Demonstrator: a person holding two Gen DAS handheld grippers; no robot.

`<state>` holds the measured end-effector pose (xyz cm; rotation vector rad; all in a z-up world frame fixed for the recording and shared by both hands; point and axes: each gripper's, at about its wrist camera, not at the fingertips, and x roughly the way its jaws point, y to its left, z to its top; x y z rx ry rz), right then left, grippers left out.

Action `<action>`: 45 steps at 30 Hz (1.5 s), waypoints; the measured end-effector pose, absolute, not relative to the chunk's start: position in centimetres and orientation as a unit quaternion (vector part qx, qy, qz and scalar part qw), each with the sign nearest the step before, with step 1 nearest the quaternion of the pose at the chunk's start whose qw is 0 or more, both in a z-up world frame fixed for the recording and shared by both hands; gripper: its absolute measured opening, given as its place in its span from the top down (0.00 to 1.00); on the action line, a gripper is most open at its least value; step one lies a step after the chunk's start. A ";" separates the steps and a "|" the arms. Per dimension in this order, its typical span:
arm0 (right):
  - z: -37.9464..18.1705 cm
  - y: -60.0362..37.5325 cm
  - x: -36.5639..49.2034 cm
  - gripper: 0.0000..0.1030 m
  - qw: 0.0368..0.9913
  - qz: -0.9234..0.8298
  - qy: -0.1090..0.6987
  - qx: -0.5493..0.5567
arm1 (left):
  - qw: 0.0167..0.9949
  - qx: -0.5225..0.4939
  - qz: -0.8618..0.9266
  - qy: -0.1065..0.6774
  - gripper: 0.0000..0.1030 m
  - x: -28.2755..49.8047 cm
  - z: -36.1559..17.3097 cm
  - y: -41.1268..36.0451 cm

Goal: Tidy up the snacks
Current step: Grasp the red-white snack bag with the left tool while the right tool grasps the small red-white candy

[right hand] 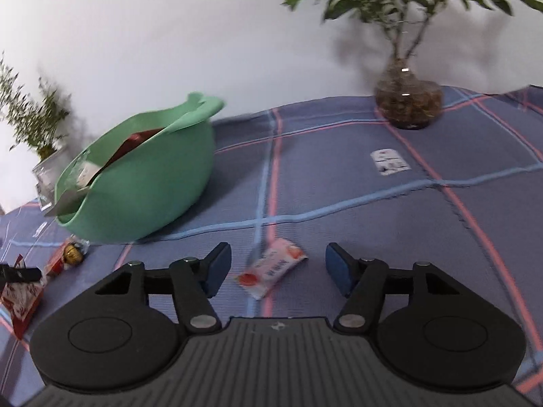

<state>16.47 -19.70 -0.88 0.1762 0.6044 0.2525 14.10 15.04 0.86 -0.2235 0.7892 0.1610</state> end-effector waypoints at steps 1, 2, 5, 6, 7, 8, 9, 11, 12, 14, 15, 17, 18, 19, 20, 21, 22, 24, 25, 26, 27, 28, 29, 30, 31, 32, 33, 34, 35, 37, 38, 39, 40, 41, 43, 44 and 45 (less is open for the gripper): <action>-1.0 -19.1 16.6 0.39 0.943 0.126 0.301 0.071 | 0.917 -0.102 0.072 0.379 0.00 13.5 0.8 14.3; -1.1 -18.4 16.7 0.40 0.942 0.127 0.305 0.053 | 0.920 -0.095 0.064 0.376 0.00 13.3 0.9 13.8; -1.2 -17.1 16.3 0.63 0.945 0.136 0.299 0.010 | 0.923 -0.097 -0.001 0.372 0.00 11.7 1.1 12.5; -1.2 -16.9 16.0 0.68 0.945 0.140 0.297 0.005 | 0.925 -0.095 -0.019 0.368 0.00 11.0 1.2 12.1; -1.2 -16.8 15.8 0.68 0.943 0.147 0.299 0.003 | 0.927 -0.090 -0.030 0.362 0.00 10.3 1.4 11.8; -1.3 -16.7 15.3 0.68 0.942 0.154 0.297 0.002 | 0.931 -0.083 -0.036 0.353 0.00 9.5 1.8 11.4; -1.3 -16.5 14.8 0.68 0.941 0.165 0.296 0.001 | 0.935 -0.078 -0.039 0.344 0.00 8.8 2.1 11.2; -1.5 -16.1 13.5 0.68 0.933 0.200 0.299 0.002 | 0.942 -0.075 -0.031 0.325 0.00 7.4 3.0 11.2; -1.5 -16.1 12.8 0.67 0.929 0.219 0.300 0.005 | 0.945 -0.078 -0.024 0.318 0.00 6.9 3.5 11.4; -1.3 -15.9 11.4 0.66 0.920 0.257 0.297 0.012 | 0.946 -0.095 -0.002 0.309 0.00 5.9 4.3 12.1; -1.3 -15.8 10.8 0.65 0.917 0.267 0.295 0.011 | 0.945 -0.108 0.009 0.308 0.00 5.6 4.6 12.5; -1.2 -15.5 9.5 0.49 0.914 0.279 0.295 0.009 | 0.937 -0.137 0.036 0.318 0.00 5.1 5.0 13.3; -1.2 -15.5 8.9 0.39 0.913 0.281 0.297 0.010 | 0.933 -0.149 0.046 0.326 0.00 5.0 5.1 13.5; -1.2 -15.5 8.4 0.38 0.914 0.278 0.295 0.010 | 0.926 -0.162 0.054 0.336 0.00 4.9 5.0 13.7; -1.2 -15.4 7.9 0.38 0.917 0.273 0.292 0.005 | 0.920 -0.174 0.060 0.347 0.00 4.8 4.9 13.8; -1.2 -15.2 7.6 0.38 0.918 0.266 0.294 -0.002 | 0.914 -0.186 0.062 0.354 0.00 4.7 4.7 13.8; -1.1 -15.1 7.3 0.38 0.920 0.259 0.295 -0.007 | 0.909 -0.199 0.064 0.362 0.00 4.8 4.6 13.8; -1.2 -14.8 7.1 0.38 0.920 0.253 0.299 -0.010 | 0.897 -0.224 0.066 0.376 0.00 4.9 4.5 13.7; -1.1 -14.6 7.1 0.38 0.921 0.251 0.299 -0.010 | 0.892 -0.234 0.064 0.380 0.00 5.2 4.4 13.6; -1.2 -14.5 7.1 0.38 0.921 0.249 0.300 -0.009 | 0.889 -0.241 0.060 0.384 0.00 5.5 4.2 13.3; -1.2 -14.4 7.0 0.38 0.921 0.247 0.301 -0.009 | 0.886 -0.242 0.062 0.390 0.00 6.0 4.1 12.9; -1.2 -14.2 7.1 0.38 0.922 0.245 0.301 -0.009 | 0.885 -0.238 0.065 0.395 0.00 6.3 4.0 12.6; -1.2 -14.1 6.9 0.38 0.922 0.243 0.300 -0.010 | 0.886 -0.230 0.068 0.397 0.00 6.7 3.8 12.2; -1.2 -13.9 6.8 0.38 0.923 0.241 0.299 -0.014 | 0.887 -0.221 0.073 0.399 0.00 7.2 3.6 11.8; -1.2 -13.7 6.6 0.38 0.923 0.241 0.299 -0.018 | 0.885 -0.215 0.077 0.405 0.00 7.8 3.4 11.5; -1.3 -13.6 6.6 0.38 0.924 0.240 0.298 -0.022 | 0.885 -0.210 0.078 0.408 0.00 8.3 3.1 11.2; -1.3 -13.4 6.6 0.38 0.924 0.239 0.297 -0.027 | 0.886 -0.204 0.079 0.409 0.00 8.7 2.9 10.9; -1.3 -13.3 6.5 0.38 0.924 0.240 0.296 -0.032 | 0.886 -0.197 0.082 0.411 0.00 9.1 2.6 10.7; -1.3 -13.3 6.5 0.38 0.924 0.239 0.295 -0.034 | 0.886 -0.192 0.085 0.413 0.00 9.5 2.3 10.5; -1.3 -13.3 6.5 0.38 0.924 0.239 0.296 -0.033 | 0.888 -0.183 0.083 0.414 0.00 10.2 1.7 10.2; -1.3 -13.4 6.6 0.38 0.924 0.239 0.296 -0.031 | 0.892 -0.174 0.084 0.408 0.00 10.3 1.6 10.0; -1.3 -13.4 6.6 0.38 0.925 0.238 0.296 -0.028 | 0.896 -0.162 0.085 0.405 0.00 10.4 1.5 9.8; -1.3 -13.5 6.6 0.38 0.925 0.237 0.297 -0.027 | 0.899 -0.153 0.084 0.402 0.00 10.4 1.5 9.6; -1.3 -13.4 6.7 0.38 0.925 0.237 0.297 -0.027 | 0.901 -0.148 0.081 0.400 0.00 10.4 1.4 9.5; -1.3 -13.2 6.8 0.38 0.925 0.235 0.296 -0.033 | 0.905 -0.137 0.074 0.396 0.00 10.1 1.3 9.4; -1.3 -13.0 6.8 0.40 0.926 0.234 0.295 -0.038 | 0.906 -0.132 0.072 0.396 0.00 10.0 1.3 9.3; -1.4 -12.9 6.8 0.46 0.926 0.234 0.294 -0.042 | 0.907 -0.129 0.070 0.395 0.00 10.0 1.3 9.3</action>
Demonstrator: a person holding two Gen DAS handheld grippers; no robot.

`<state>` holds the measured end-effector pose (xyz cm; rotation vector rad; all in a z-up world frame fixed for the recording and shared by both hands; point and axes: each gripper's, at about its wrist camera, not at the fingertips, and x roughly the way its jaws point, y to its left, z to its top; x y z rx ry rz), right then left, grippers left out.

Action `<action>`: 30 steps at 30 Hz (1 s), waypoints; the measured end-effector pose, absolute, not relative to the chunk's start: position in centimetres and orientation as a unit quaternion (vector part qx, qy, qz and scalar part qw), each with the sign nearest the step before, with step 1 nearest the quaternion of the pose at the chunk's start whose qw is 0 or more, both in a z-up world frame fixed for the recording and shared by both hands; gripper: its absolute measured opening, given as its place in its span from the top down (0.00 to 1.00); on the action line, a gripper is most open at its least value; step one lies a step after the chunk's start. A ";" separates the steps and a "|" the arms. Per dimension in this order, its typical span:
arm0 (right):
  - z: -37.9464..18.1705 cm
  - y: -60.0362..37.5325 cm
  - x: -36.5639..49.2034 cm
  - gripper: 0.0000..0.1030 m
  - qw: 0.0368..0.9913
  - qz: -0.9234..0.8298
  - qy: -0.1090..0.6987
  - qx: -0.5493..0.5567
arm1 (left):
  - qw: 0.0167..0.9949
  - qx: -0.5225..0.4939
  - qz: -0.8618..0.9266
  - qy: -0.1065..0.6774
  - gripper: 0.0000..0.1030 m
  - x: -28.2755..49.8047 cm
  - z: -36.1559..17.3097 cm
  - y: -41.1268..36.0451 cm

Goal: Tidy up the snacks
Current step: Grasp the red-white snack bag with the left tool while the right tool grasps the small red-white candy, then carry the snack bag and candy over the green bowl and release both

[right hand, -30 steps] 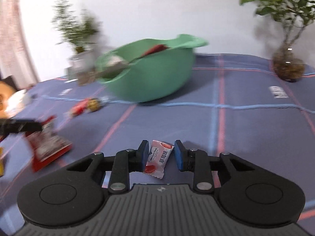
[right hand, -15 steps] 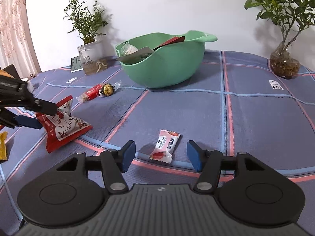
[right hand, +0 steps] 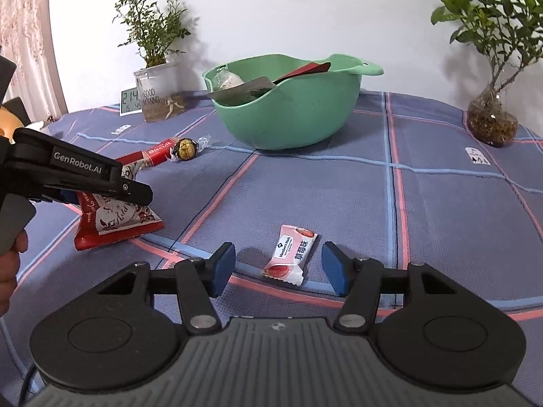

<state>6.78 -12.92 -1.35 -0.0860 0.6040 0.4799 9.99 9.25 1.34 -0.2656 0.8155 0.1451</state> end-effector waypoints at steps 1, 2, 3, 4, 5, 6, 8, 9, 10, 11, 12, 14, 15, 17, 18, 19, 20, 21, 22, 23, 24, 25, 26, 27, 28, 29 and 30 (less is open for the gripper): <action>-1.4 -12.8 6.8 0.49 0.925 0.234 0.294 -0.047 | 0.908 -0.124 0.070 0.395 0.00 10.0 1.4 9.2; -1.4 -12.6 6.7 0.54 0.925 0.235 0.295 -0.052 | 0.908 -0.119 0.071 0.394 0.00 9.9 1.4 9.1; -1.4 -12.5 6.7 0.62 0.925 0.235 0.293 -0.057 | 0.909 -0.117 0.069 0.394 0.00 9.8 1.4 9.0; -1.4 -12.3 6.6 0.66 0.924 0.238 0.294 -0.061 | 0.909 -0.116 0.067 0.394 0.00 9.7 1.5 9.0; -1.5 -12.2 6.5 0.68 0.922 0.241 0.295 -0.063 | 0.910 -0.114 0.066 0.394 0.00 9.8 1.5 8.9; -1.5 -12.2 6.4 0.70 0.922 0.242 0.294 -0.064 | 0.910 -0.108 0.067 0.394 0.00 9.7 1.6 8.7; -1.4 -12.3 6.3 0.71 0.922 0.242 0.295 -0.063 | 0.912 -0.099 0.068 0.392 0.00 9.6 1.7 8.5; -1.4 -12.3 6.3 0.71 0.922 0.241 0.296 -0.062 | 0.912 -0.097 0.067 0.392 0.00 9.5 1.8 8.4; -1.4 -12.4 6.2 0.71 0.922 0.241 0.296 -0.060 | 0.913 -0.096 0.067 0.390 0.00 9.3 1.9 8.3; -1.4 -12.5 6.1 0.71 0.923 0.240 0.296 -0.059 | 0.914 -0.094 0.066 0.389 0.00 9.2 2.1 8.3; -1.4 -12.5 6.0 0.71 0.923 0.240 0.296 -0.058 | 0.915 -0.092 0.066 0.388 0.00 9.1 2.2 8.3; -1.3 -12.6 5.8 0.71 0.923 0.239 0.296 -0.053 | 0.917 -0.085 0.064 0.385 0.00 8.9 2.5 8.1; -1.3 -12.7 5.7 0.71 0.924 0.238 0.295 -0.051 | 0.918 -0.081 0.063 0.382 0.00 8.8 2.7 8.0; -1.2 -12.9 5.6 0.72 0.925 0.238 0.292 -0.048 | 0.921 -0.077 0.062 0.377 0.00 8.6 3.0 7.7; -1.1 -12.9 5.5 0.72 0.926 0.238 0.290 -0.046 | 0.922 -0.076 0.060 0.375 0.00 8.5 3.1 7.7; -1.1 -12.9 5.4 0.72 0.927 0.239 0.287 -0.045 | 0.923 -0.074 0.060 0.372 0.00 8.4 3.3 7.6; -1.0 -12.9 5.3 0.72 0.927 0.240 0.286 -0.044 | 0.925 -0.073 0.059 0.369 0.00 8.3 3.5 7.5; -0.9 -12.8 5.2 0.72 0.927 0.241 0.285 -0.044 | 0.926 -0.072 0.058 0.366 0.00 8.2 3.7 7.5; -0.9 -12.8 5.1 0.72 0.927 0.241 0.284 -0.045 | 0.927 -0.071 0.057 0.364 0.00 8.1 4.0 7.4; -0.8 -12.7 5.0 0.72 0.927 0.241 0.283 -0.045 | 0.928 -0.069 0.056 0.361 0.00 8.0 4.2 7.4; -0.8 -12.7 4.9 0.72 0.927 0.242 0.282 -0.045 | 0.930 -0.068 0.054 0.357 0.00 7.9 4.4 7.4; -0.7 -12.7 4.9 0.72 0.927 0.243 0.281 -0.044 | 0.932 -0.066 0.053 0.353 0.00 7.9 4.8 7.4; -0.5 -12.7 4.9 0.72 0.928 0.244 0.280 -0.041 | 0.934 -0.065 0.051 0.348 0.00 7.9 5.1 7.4; -0.3 -12.8 5.0 0.72 0.928 0.246 0.278 -0.038 | 0.936 -0.063 0.048 0.343 0.00 7.9 5.5 7.4; -0.1 -12.9 5.1 0.72 0.928 0.247 0.275 -0.034 | 0.938 -0.063 0.046 0.338 0.00 8.0 6.0 7.4; 0.2 -12.9 5.2 0.72 0.929 0.248 0.272 -0.032 | 0.940 -0.063 0.043 0.333 0.00 8.1 6.5 7.5; 0.6 -12.9 5.4 0.72 0.930 0.250 0.268 -0.030 | 0.942 -0.062 0.040 0.327 0.00 8.3 7.0 7.5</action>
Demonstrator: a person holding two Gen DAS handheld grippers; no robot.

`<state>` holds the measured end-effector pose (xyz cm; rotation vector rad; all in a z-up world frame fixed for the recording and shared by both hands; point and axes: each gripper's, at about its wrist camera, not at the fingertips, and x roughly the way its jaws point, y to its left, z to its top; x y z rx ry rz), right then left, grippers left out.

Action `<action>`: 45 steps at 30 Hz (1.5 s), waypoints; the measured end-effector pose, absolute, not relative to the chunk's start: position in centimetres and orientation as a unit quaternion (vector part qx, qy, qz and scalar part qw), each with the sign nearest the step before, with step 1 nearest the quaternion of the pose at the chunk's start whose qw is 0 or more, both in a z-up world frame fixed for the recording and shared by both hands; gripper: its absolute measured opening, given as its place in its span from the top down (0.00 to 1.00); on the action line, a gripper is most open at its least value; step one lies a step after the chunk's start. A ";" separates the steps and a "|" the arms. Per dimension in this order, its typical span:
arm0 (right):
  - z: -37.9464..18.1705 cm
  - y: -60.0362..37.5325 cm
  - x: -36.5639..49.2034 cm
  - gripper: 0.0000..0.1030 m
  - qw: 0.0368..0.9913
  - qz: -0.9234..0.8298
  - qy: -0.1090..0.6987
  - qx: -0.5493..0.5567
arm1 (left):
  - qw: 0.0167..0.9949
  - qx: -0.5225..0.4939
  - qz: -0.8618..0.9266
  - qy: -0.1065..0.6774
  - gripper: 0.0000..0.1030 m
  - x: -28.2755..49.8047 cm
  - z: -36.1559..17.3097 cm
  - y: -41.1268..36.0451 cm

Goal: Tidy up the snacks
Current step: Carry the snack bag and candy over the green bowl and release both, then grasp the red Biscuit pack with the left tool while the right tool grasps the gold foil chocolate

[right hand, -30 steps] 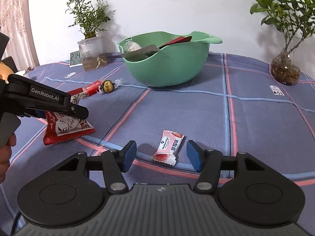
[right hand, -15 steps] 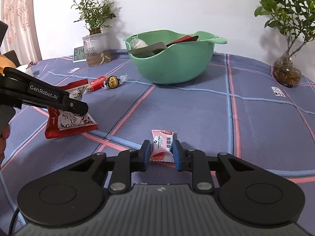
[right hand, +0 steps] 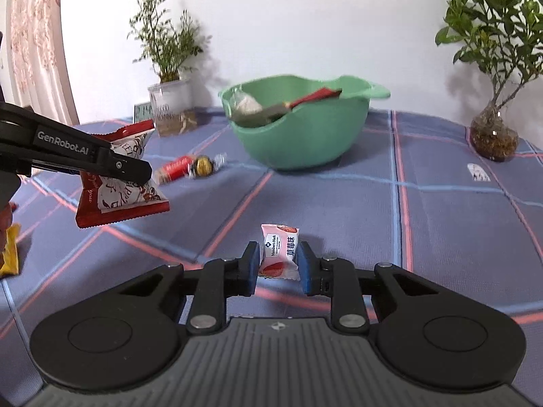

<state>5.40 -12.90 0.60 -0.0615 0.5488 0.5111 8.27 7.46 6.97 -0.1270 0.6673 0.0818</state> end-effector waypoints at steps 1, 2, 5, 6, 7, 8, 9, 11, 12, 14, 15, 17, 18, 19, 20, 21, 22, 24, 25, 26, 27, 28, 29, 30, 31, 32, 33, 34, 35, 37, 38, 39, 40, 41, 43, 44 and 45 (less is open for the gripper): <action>1.0 -12.9 5.6 0.72 0.931 0.252 0.263 -0.028 | 0.945 -0.061 0.037 0.320 0.00 8.4 7.5 7.4; 1.5 -12.9 5.8 0.72 0.932 0.254 0.256 -0.026 | 0.948 -0.059 0.034 0.312 0.00 8.7 8.1 7.4; 3.1 -13.1 6.8 0.72 0.936 0.259 0.237 -0.018 | 0.954 -0.058 0.024 0.293 0.00 9.9 9.8 7.3; 3.6 -13.1 7.3 0.72 0.938 0.260 0.229 -0.015 | 0.955 -0.058 0.020 0.290 0.00 10.4 10.3 7.2; 4.3 -13.1 7.8 0.72 0.940 0.262 0.220 -0.011 | 0.956 -0.056 0.017 0.286 0.00 11.0 10.7 7.1; 4.8 -13.2 8.3 0.72 0.941 0.263 0.213 -0.008 | 0.958 -0.054 0.014 0.282 0.00 11.6 11.1 6.9; 5.4 -13.2 8.9 0.72 0.943 0.263 0.203 -0.004 | 0.960 -0.051 0.011 0.276 0.00 12.2 11.5 6.7; 6.5 -13.2 10.0 0.72 0.947 0.262 0.187 0.006 | 0.963 -0.043 0.007 0.264 0.00 13.5 12.1 6.4; 7.0 -13.3 10.7 0.71 0.948 0.261 0.179 0.010 | 0.965 -0.041 0.004 0.260 0.00 14.1 12.3 6.2; 7.9 -13.1 12.2 0.71 0.953 0.255 0.165 0.012 | 0.966 -0.044 -0.004 0.254 0.00 15.7 12.7 6.1; 8.2 -13.0 12.9 0.71 0.954 0.251 0.161 0.011 | 0.966 -0.045 -0.009 0.253 0.00 16.5 12.9 6.0; 8.7 -12.6 14.4 0.71 0.956 0.247 0.159 0.012 | 0.967 -0.047 -0.018 0.251 0.00 18.1 13.0 5.7; 8.8 -12.3 15.2 0.71 0.957 0.243 0.157 0.011 | 0.967 -0.047 -0.020 0.250 0.00 18.8 13.1 5.6; 8.9 -12.0 15.8 0.71 0.958 0.239 0.156 0.009 | 0.967 -0.047 -0.023 0.248 0.00 19.6 13.1 5.4; 8.9 -11.7 16.5 0.71 0.959 0.237 0.158 0.006 | 0.968 -0.047 -0.028 0.246 0.00 20.3 13.0 5.3; 8.9 -11.5 17.1 0.71 0.959 0.235 0.157 0.004 | 0.967 -0.048 -0.030 0.247 0.00 21.0 12.9 5.2; 8.8 -11.3 17.7 0.71 0.960 0.231 0.157 0.001 | 0.967 -0.052 -0.032 0.249 0.00 21.8 12.7 5.1; 8.6 -11.0 18.8 0.71 0.961 0.224 0.164 -0.002 | 0.964 -0.056 -0.036 0.257 0.00 22.8 12.1 5.0; 8.3 -10.9 19.2 0.71 0.961 0.222 0.167 -0.003 | 0.962 -0.056 -0.036 0.265 0.00 23.3 11.8 5.0; 8.0 -10.8 19.5 0.70 0.962 0.217 0.168 -0.004 | 0.960 -0.056 -0.029 0.272 0.00 23.5 11.6 5.0; 7.7 -10.9 19.6 0.61 0.962 0.212 0.169 -0.003 | 0.961 -0.054 -0.018 0.272 0.00 23.3 11.5 5.2; 7.5 -11.0 19.6 0.54 0.962 0.212 0.172 0.000 | 0.962 -0.054 -0.016 0.267 0.00 22.9 11.5 5.5; 7.3 -11.2 19.4 0.45 0.961 0.216 0.172 0.004 | 0.963 -0.054 -0.018 0.262 0.00 22.3 11.4 5.8; 7.1 -11.5 19.0 0.43 0.962 0.218 0.167 0.007 | 0.965 -0.054 -0.017 0.257 0.00 21.7 11.5 6.3; 6.9 -11.7 18.5 0.42 0.962 0.219 0.160 0.007 | 0.966 -0.053 -0.012 0.252 0.00 21.0 11.5 6.9; 6.8 -12.0 17.9 0.40 0.963 0.220 0.157 0.007 | 0.968 -0.051 -0.005 0.247 0.00 20.3 11.4 7.5; 6.7 -12.1 17.4 0.37 0.963 0.222 0.154 0.009 | 0.969 -0.050 0.006 0.243 0.00 19.8 11.3 8.2; 6.5 -12.4 16.7 0.36 0.963 0.225 0.150 0.014 | 0.968 -0.051 0.021 0.243 0.00 19.3 11.0 9.0; 6.4 -12.7 16.0 0.33 0.963 0.226 0.145 0.018 | 0.967 -0.056 0.033 0.246 0.00 18.8 10.6 9.9; 6.0 -13.2 14.6 0.33 0.965 0.221 0.139 0.030 | 0.961 -0.072 0.053 0.260 0.00 18.7 9.6 11.7; 5.8 -13.5 14.0 0.33 0.965 0.220 0.139 0.041 | 0.956 -0.081 0.069 0.273 0.00 18.8 8.8 12.7; 5.4 -13.7 13.3 0.33 0.963 0.221 0.142 0.056 | 0.950 -0.087 0.083 0.287 0.00 19.0 8.0 13.5; 5.0 -13.9 12.8 0.33 0.961 0.223 0.148 0.067 | 0.945 -0.091 0.095 0.300 0.00 19.3 7.2 14.1; 4.6 -13.9 12.4 0.33 0.958 0.226 0.158 0.078 | 0.940 -0.094 0.104 0.312 0.00 19.7 6.3 14.7; 3.5 -13.5 11.9 0.33 0.949 0.239 0.184 0.090 | 0.929 -0.106 0.109 0.338 0.00 20.5 4.5 15.5; 2.8 -13.0 11.6 0.33 0.946 0.243 0.197 0.088 | 0.923 -0.117 0.104 0.351 0.00 20.9 3.9 15.7; 2.3 -12.6 11.5 0.33 0.944 0.244 0.205 0.085 | 0.917 -0.130 0.093 0.365 0.00 21.3 3.2 15.9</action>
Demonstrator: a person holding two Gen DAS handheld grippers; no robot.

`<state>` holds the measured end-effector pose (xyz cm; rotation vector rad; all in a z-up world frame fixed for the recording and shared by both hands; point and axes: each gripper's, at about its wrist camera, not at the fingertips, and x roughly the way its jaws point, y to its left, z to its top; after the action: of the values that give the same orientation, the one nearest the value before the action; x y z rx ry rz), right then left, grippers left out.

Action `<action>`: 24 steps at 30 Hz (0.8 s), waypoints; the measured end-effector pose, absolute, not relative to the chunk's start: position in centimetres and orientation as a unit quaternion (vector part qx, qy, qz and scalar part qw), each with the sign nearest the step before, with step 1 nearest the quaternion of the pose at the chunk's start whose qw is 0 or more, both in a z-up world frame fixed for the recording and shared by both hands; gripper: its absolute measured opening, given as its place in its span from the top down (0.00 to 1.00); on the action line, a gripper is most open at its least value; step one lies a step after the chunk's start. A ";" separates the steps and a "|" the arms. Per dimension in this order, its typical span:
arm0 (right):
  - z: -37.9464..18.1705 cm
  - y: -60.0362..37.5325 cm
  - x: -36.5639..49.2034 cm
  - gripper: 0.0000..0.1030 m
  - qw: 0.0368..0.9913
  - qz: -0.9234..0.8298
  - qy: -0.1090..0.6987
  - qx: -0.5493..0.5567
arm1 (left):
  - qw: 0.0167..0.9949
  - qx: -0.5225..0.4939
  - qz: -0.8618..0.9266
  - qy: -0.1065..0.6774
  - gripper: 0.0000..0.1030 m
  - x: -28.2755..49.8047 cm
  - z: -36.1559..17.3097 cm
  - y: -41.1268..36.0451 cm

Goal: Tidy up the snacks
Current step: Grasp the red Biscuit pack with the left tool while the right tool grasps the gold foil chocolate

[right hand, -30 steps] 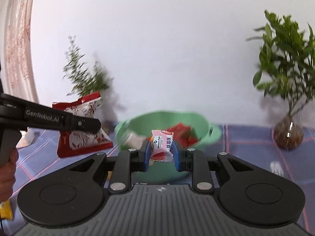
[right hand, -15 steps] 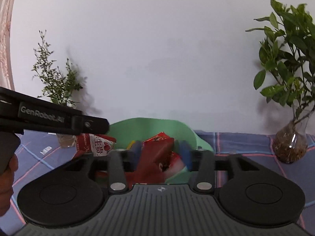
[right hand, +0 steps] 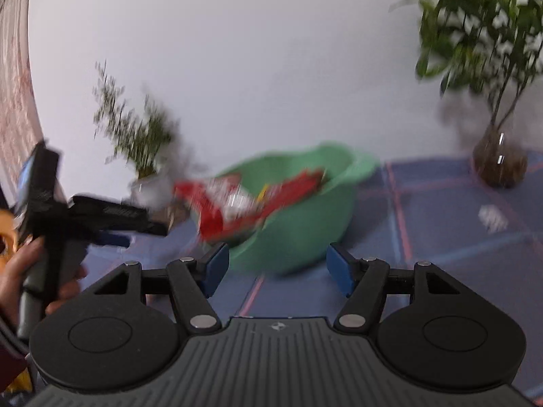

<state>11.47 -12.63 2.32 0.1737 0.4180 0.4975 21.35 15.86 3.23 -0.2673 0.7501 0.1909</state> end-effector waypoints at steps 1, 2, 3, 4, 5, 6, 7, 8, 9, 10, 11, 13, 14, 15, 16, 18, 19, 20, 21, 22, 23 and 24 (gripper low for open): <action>1.8 -12.2 11.4 0.33 0.942 0.247 0.213 0.081 | 0.912 -0.143 0.079 0.376 0.00 21.8 2.6 15.8; 1.5 -11.9 11.3 0.33 0.940 0.250 0.219 0.077 | 0.909 -0.148 0.075 0.382 0.00 22.1 2.2 15.7; 1.2 -11.6 11.2 0.33 0.939 0.251 0.223 0.074 | 0.907 -0.146 0.077 0.387 0.00 22.5 1.8 15.5; 1.0 -11.3 11.2 0.33 0.938 0.252 0.228 0.072 | 0.906 -0.139 0.080 0.392 0.00 22.9 1.4 15.1; 0.8 -11.2 11.2 0.33 0.937 0.253 0.230 0.070 | 0.904 -0.134 0.079 0.397 0.00 23.1 1.1 14.9; 0.8 -11.1 11.1 0.33 0.937 0.254 0.231 0.068 | 0.903 -0.132 0.071 0.403 0.00 23.0 0.6 14.5; 0.8 -11.0 11.0 0.33 0.937 0.253 0.231 0.064 | 0.907 -0.122 0.067 0.398 0.00 22.8 0.4 14.1; 0.8 -11.1 10.8 0.33 0.937 0.253 0.230 0.062 | 0.912 -0.101 0.064 0.392 0.00 22.4 0.3 13.5; 0.8 -11.1 10.7 0.32 0.938 0.253 0.230 0.060 | 0.915 -0.085 0.059 0.390 0.00 22.2 0.2 12.8; 0.7 -11.2 10.5 0.32 0.939 0.252 0.229 0.058 | 0.919 -0.065 0.053 0.385 0.00 21.6 0.1 12.1; 0.6 -11.3 10.4 0.30 0.939 0.250 0.228 0.057 | 0.921 -0.049 0.044 0.384 0.00 21.0 0.1 11.5; 0.4 -11.6 10.2 0.30 0.940 0.246 0.230 0.058 | 0.922 -0.047 0.027 0.383 0.00 19.6 0.3 10.7; 0.2 -11.8 10.1 0.30 0.940 0.243 0.232 0.062 | 0.922 -0.056 0.016 0.383 0.00 18.7 0.3 10.4; 0.0 -12.1 10.1 0.30 0.939 0.241 0.234 0.066 | 0.921 -0.064 0.006 0.384 0.00 17.7 0.2 10.1; -0.1 -12.4 9.9 0.30 0.939 0.238 0.237 0.071 | 0.922 -0.068 0.002 0.382 0.00 16.7 0.1 9.8; -0.4 -12.9 9.7 0.28 0.938 0.234 0.243 0.081 | 0.925 -0.067 -0.006 0.374 0.00 14.4 0.0 8.7; -0.6 -13.2 9.5 0.28 0.937 0.232 0.246 0.084 | 0.926 -0.070 -0.012 0.371 0.00 13.3 0.0 8.2; -0.7 -13.4 9.3 0.28 0.937 0.231 0.249 0.087 | 0.926 -0.072 -0.020 0.370 0.00 12.2 0.0 7.6; -0.8 -13.7 9.1 0.28 0.936 0.229 0.251 0.091 | 0.927 -0.071 -0.027 0.368 0.00 11.2 0.0 7.0; -0.8 -14.1 8.9 0.27 0.936 0.227 0.252 0.096 | 0.928 -0.065 -0.028 0.366 0.00 10.5 0.1 6.6; -0.8 -14.4 8.7 0.27 0.935 0.225 0.254 0.099 | 0.929 -0.060 -0.028 0.365 0.00 10.1 0.1 6.2; -0.8 -14.6 8.4 0.26 0.935 0.224 0.257 0.102 | 0.928 -0.064 -0.033 0.367 0.00 9.8 0.2 6.2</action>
<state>8.42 -14.64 -0.84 0.2078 0.5250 0.4578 9.80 6.18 0.25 -0.1313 0.7517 -0.0670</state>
